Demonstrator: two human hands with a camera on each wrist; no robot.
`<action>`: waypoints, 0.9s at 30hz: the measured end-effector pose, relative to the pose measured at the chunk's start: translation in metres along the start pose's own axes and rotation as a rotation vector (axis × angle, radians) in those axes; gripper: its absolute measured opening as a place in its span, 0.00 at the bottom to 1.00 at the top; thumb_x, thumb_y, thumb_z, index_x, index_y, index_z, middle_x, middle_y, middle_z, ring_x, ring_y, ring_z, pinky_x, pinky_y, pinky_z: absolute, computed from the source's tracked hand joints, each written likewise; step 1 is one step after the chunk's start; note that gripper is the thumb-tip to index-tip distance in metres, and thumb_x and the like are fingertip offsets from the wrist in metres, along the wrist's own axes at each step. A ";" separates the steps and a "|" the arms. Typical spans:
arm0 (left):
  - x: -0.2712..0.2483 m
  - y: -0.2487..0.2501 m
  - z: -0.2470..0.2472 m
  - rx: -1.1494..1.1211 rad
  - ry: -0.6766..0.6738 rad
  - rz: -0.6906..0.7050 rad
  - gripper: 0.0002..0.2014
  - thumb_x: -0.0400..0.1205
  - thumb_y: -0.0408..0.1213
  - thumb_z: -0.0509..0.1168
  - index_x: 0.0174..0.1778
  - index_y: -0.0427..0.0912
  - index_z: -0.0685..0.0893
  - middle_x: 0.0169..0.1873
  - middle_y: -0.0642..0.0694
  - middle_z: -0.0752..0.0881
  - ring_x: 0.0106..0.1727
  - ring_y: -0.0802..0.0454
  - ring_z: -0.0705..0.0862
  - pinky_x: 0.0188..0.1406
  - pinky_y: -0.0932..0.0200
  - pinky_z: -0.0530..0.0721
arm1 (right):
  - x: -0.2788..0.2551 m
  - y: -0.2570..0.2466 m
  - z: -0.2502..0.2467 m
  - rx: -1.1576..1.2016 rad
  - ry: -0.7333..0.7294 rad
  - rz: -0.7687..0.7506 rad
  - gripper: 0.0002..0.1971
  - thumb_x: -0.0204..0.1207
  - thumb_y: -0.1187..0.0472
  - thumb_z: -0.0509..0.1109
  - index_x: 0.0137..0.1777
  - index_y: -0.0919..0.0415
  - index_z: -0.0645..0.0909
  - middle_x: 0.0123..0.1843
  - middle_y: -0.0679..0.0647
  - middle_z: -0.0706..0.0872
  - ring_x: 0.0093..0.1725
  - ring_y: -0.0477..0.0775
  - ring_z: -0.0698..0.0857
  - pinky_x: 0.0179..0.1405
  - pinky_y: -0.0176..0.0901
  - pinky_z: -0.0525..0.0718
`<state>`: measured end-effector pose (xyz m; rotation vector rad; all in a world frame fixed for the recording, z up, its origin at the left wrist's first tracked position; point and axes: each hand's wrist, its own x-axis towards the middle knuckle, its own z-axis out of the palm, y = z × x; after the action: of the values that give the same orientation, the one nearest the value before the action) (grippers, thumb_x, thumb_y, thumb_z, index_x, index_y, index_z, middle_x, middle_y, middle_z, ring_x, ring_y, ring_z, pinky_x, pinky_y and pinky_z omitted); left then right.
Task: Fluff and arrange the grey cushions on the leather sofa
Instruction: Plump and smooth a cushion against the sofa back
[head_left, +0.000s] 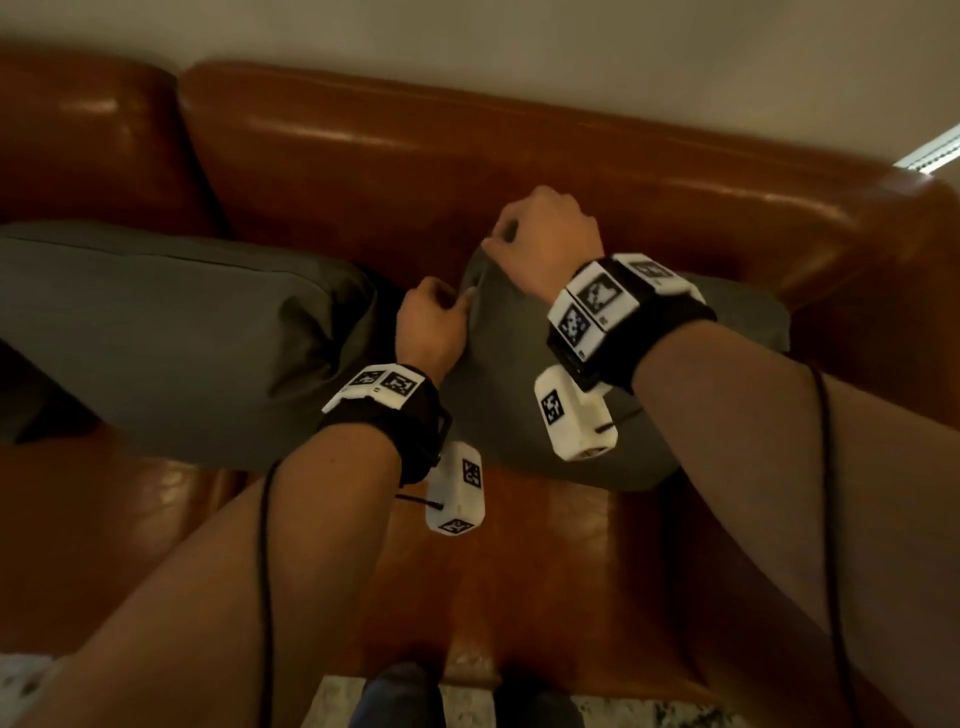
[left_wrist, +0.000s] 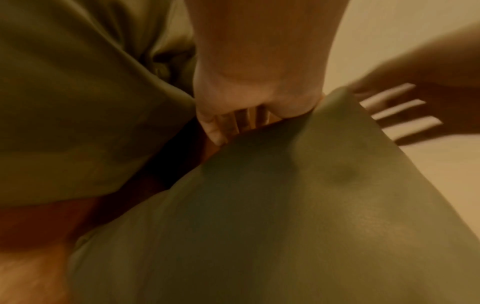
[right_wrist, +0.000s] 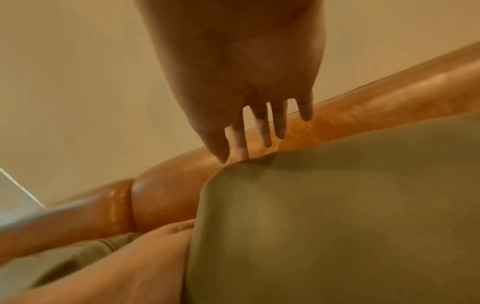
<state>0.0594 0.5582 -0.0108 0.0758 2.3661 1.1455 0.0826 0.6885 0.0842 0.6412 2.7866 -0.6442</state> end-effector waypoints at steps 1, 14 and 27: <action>-0.001 -0.001 0.001 0.018 0.007 0.018 0.13 0.84 0.45 0.63 0.55 0.38 0.81 0.51 0.42 0.85 0.50 0.47 0.81 0.45 0.56 0.74 | 0.007 -0.006 -0.001 -0.034 -0.041 0.014 0.14 0.81 0.46 0.67 0.57 0.54 0.85 0.66 0.57 0.79 0.68 0.64 0.76 0.69 0.64 0.74; 0.005 -0.032 -0.019 -0.212 0.071 -0.058 0.14 0.86 0.39 0.59 0.44 0.36 0.86 0.40 0.41 0.87 0.43 0.43 0.85 0.48 0.46 0.85 | 0.005 -0.007 0.012 -0.019 -0.055 0.109 0.05 0.80 0.60 0.69 0.51 0.52 0.86 0.55 0.54 0.86 0.49 0.57 0.83 0.44 0.48 0.81; 0.010 -0.021 -0.027 -0.245 0.009 0.037 0.14 0.85 0.44 0.64 0.44 0.36 0.86 0.42 0.36 0.88 0.45 0.41 0.87 0.49 0.44 0.87 | -0.026 0.012 0.028 0.105 0.130 0.045 0.07 0.82 0.54 0.68 0.53 0.51 0.87 0.51 0.50 0.89 0.52 0.51 0.85 0.50 0.48 0.84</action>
<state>0.0415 0.5274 -0.0168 0.0296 2.2211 1.4465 0.1136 0.6764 0.0628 0.7906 2.8629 -0.7701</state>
